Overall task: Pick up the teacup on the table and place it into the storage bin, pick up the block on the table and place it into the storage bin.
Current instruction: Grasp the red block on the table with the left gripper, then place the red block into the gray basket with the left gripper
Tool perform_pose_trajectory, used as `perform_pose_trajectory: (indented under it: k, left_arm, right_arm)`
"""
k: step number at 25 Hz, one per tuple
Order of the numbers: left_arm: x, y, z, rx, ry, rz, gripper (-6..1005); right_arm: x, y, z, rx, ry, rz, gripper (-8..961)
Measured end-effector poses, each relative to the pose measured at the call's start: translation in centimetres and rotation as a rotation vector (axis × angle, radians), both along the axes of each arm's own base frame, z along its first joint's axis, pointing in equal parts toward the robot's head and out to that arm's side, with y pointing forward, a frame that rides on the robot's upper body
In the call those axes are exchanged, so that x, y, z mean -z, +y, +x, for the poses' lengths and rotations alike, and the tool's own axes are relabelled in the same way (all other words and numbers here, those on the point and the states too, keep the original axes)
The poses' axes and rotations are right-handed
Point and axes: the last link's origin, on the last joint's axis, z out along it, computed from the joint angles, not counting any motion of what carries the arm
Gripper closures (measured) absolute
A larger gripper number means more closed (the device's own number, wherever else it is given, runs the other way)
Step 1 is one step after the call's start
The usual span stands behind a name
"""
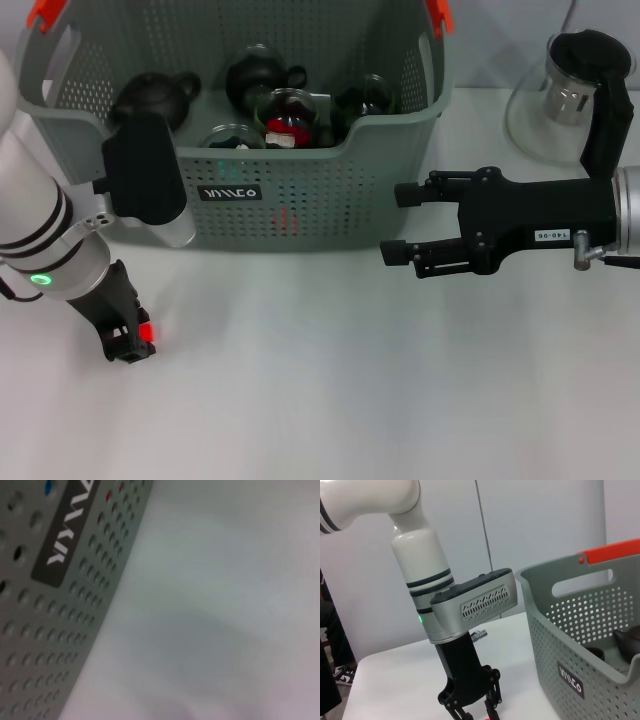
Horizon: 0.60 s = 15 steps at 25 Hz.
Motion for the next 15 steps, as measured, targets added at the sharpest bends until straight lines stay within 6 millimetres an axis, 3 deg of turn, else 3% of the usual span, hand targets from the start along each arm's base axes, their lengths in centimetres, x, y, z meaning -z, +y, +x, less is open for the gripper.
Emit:
perform_pose_trajectory:
  k: [6, 13, 15]
  left_arm:
    - [0.26, -0.07, -0.34, -0.008, -0.003, 0.004, 619]
    - [0.15, 0.09, -0.30, -0.012, -0.006, 0.015, 691]
    - [-0.03, 0.15, -0.14, -0.017, -0.008, 0.016, 752]
  right_arm:
    - [0.00, -0.05, -0.01, -0.001, 0.001, -0.003, 99]
    - [-0.05, -0.10, -0.01, -0.001, 0.002, -0.005, 99]
    - [-0.06, -0.09, -0.02, 0.001, 0.002, -0.006, 99]
